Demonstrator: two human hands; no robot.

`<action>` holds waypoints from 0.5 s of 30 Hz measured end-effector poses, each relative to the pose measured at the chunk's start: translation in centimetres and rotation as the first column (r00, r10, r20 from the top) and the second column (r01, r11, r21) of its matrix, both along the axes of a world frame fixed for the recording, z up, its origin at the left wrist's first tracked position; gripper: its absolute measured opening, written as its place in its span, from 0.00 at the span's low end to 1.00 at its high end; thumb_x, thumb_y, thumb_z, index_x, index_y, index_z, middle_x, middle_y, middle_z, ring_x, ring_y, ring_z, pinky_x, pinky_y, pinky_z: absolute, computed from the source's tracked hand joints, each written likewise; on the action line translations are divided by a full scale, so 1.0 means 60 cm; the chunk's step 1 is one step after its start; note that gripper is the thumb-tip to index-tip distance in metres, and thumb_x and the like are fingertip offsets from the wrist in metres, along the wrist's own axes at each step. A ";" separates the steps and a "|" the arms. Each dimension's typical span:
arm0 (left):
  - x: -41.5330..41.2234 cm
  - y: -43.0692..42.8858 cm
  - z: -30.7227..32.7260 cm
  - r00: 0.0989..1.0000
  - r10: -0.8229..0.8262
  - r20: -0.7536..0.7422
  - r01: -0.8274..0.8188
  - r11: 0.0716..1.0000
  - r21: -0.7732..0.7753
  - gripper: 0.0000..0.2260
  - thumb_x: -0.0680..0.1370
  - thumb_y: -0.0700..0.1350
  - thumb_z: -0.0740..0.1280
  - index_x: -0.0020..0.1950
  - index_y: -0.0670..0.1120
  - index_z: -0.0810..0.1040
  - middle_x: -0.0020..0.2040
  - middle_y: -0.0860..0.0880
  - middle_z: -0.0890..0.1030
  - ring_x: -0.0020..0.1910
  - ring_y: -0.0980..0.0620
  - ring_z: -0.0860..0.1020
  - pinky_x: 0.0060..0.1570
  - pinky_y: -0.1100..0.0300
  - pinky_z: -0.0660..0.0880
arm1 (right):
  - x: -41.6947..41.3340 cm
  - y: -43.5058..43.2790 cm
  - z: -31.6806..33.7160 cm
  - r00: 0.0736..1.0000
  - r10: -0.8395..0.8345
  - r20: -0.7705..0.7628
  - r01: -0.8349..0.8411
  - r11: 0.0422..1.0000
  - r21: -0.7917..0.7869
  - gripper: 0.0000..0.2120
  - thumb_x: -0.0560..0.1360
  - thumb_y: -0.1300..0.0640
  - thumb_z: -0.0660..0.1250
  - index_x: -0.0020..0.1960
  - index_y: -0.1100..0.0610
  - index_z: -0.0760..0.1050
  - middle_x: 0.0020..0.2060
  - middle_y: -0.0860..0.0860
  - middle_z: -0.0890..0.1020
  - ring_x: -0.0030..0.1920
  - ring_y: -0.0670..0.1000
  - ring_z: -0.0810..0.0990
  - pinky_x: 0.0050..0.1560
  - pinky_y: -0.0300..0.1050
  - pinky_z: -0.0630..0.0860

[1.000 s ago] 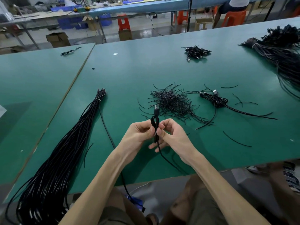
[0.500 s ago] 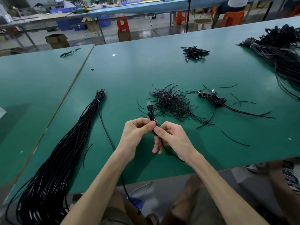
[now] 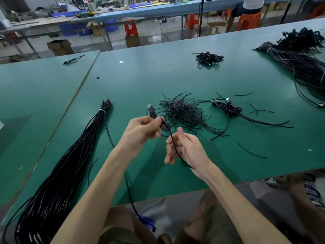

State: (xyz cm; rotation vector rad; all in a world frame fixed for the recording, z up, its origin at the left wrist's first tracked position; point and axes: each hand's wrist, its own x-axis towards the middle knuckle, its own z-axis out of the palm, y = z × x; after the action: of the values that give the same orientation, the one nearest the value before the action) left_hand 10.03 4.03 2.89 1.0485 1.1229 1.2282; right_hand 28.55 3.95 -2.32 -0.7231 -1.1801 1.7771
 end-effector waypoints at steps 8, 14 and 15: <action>0.071 0.102 0.079 0.966 -0.021 0.257 0.072 0.979 -0.189 0.13 0.74 0.48 0.76 0.49 0.41 0.78 0.37 0.49 0.77 0.29 0.55 0.77 0.29 0.64 0.75 | 0.004 0.006 0.011 0.987 -0.103 -0.122 0.080 0.981 -0.178 0.21 0.87 0.50 0.55 0.50 0.66 0.77 0.35 0.60 0.81 0.33 0.58 0.83 0.31 0.46 0.79; 0.173 0.164 0.083 0.994 -0.105 -0.038 0.093 0.963 -0.254 0.13 0.75 0.47 0.77 0.41 0.41 0.77 0.30 0.49 0.79 0.27 0.53 0.77 0.30 0.63 0.79 | -0.001 0.003 0.011 0.995 -0.097 0.008 0.097 0.991 -0.097 0.18 0.88 0.56 0.54 0.50 0.67 0.76 0.36 0.61 0.81 0.33 0.57 0.84 0.34 0.45 0.78; 0.192 0.170 0.071 0.986 -0.118 -0.116 0.083 0.960 -0.269 0.13 0.75 0.47 0.77 0.43 0.40 0.78 0.30 0.48 0.80 0.27 0.53 0.78 0.31 0.62 0.80 | -0.003 0.003 0.010 0.994 -0.101 0.031 0.103 0.992 -0.079 0.18 0.88 0.57 0.54 0.50 0.67 0.76 0.36 0.61 0.81 0.32 0.56 0.83 0.34 0.45 0.78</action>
State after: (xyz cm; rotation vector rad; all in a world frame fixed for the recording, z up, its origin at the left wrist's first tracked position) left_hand 21.52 14.21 7.16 0.9803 1.2794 0.9109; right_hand 28.35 4.13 -1.71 -0.8424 -1.0753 1.7424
